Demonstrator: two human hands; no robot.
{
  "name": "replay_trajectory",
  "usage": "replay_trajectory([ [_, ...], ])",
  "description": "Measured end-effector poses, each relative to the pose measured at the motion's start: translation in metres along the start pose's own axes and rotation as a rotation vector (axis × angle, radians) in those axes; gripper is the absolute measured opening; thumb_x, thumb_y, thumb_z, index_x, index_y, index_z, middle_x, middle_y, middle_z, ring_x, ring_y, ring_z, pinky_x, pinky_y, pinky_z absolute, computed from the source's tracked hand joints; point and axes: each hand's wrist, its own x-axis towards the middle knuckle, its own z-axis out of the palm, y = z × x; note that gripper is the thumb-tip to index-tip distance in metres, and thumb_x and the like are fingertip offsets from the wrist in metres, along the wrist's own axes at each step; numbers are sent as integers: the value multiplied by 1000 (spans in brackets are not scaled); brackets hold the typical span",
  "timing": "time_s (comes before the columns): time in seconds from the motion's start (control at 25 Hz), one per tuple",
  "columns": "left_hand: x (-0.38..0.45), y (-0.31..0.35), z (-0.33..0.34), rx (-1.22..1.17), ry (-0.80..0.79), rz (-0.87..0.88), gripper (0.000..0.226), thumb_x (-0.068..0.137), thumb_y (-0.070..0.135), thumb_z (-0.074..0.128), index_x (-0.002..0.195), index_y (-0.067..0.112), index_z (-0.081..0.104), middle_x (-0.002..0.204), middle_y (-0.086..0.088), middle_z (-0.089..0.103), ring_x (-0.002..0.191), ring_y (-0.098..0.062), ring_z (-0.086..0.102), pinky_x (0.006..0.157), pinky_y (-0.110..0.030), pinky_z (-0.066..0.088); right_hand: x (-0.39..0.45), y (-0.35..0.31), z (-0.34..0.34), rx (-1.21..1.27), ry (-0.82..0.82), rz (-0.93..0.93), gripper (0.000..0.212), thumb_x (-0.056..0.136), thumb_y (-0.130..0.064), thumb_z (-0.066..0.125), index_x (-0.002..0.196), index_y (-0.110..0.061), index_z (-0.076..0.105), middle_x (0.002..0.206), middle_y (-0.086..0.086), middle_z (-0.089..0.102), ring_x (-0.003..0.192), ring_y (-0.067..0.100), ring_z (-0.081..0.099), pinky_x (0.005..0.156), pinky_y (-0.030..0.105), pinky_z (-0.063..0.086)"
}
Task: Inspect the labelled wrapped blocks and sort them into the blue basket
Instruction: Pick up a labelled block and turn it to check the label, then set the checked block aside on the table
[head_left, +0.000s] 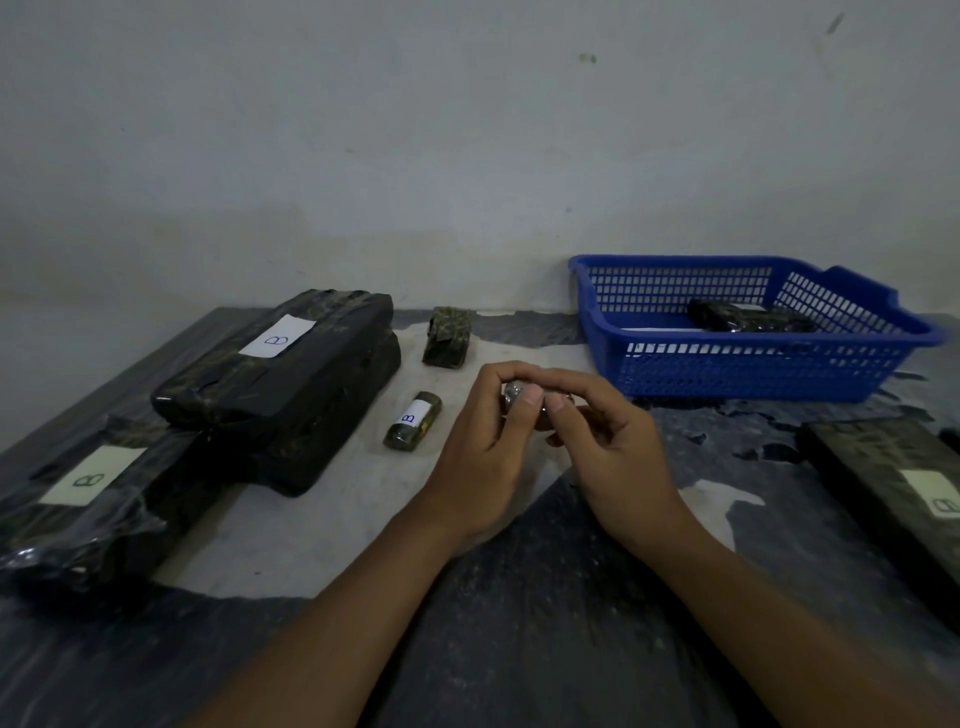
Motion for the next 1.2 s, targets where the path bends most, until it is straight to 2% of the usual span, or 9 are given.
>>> replay_trajectory([
  [0.12, 0, 0, 1, 15, 10, -20, 22, 109, 14, 44, 128, 9, 53, 118, 0, 66, 110, -4, 65, 90, -17, 51, 0, 2, 0, -21, -5, 19, 28, 102, -11, 60, 125, -23, 71, 120, -9, 72, 111, 15, 70, 93, 39, 60],
  [0.24, -1, 0, -1, -104, 16, -71, 29, 106, 4, 44, 132, 15, 51, 119, 11, 67, 111, -8, 67, 93, -26, 55, -3, -1, 0, 25, -58, 98, 34, 95, -3, 65, 119, -26, 66, 116, -7, 71, 101, 14, 72, 79, 30, 59],
  [0.36, 1, 2, -1, -174, 110, -98, 38, 103, 1, 48, 134, 23, 44, 126, 15, 58, 100, 6, 67, 83, -20, 56, -6, -4, 1, 53, -131, 119, 47, 87, 4, 66, 120, -29, 59, 122, -6, 68, 108, 15, 71, 82, 29, 59],
  [0.44, 7, -2, -1, -202, 203, -143, 40, 103, 8, 52, 133, 31, 40, 140, 9, 48, 101, 8, 67, 83, -22, 58, -7, -3, 1, 24, -160, 90, 49, 83, -2, 65, 120, -33, 57, 127, -11, 62, 115, 14, 67, 90, 30, 59],
  [0.56, 14, -11, -1, -250, 269, -309, 44, 101, 13, 58, 140, 26, 45, 138, -1, 59, 110, -7, 68, 92, -33, 60, -8, -6, -2, -47, -212, 119, 44, 85, -9, 62, 119, -34, 53, 131, -12, 50, 113, 10, 62, 82, 20, 55],
  [0.76, 16, -15, -1, -204, 275, -362, 47, 92, 10, 68, 129, 32, 51, 121, 5, 65, 98, -10, 72, 76, -27, 61, -7, -8, 0, -293, -158, 240, 52, 83, -33, 84, 118, -31, 45, 120, -17, 40, 101, -9, 56, 76, 8, 51],
  [0.88, 15, -14, -1, -111, 226, -347, 41, 92, 19, 70, 126, 34, 51, 116, 11, 64, 99, -6, 69, 84, -33, 62, -5, -3, 5, -372, -121, 220, 51, 82, -34, 84, 112, -35, 43, 109, -10, 58, 90, 3, 65, 76, 20, 56],
  [1.04, 2, -5, 2, 32, 18, -266, 37, 104, 34, 53, 140, 34, 41, 131, 10, 62, 111, -5, 64, 97, -32, 54, -9, -11, 6, -498, 9, 213, 38, 91, -29, 74, 112, -32, 43, 105, -9, 55, 93, -5, 54, 75, 8, 42],
  [1.2, -2, -9, -1, 392, -230, -273, 47, 104, 42, 47, 149, 33, 34, 147, 6, 51, 130, -15, 52, 105, -35, 42, -40, -26, -24, -754, -65, 271, 35, 91, -37, 69, 113, -32, 42, 114, -7, 52, 100, 9, 51, 84, 25, 42],
])
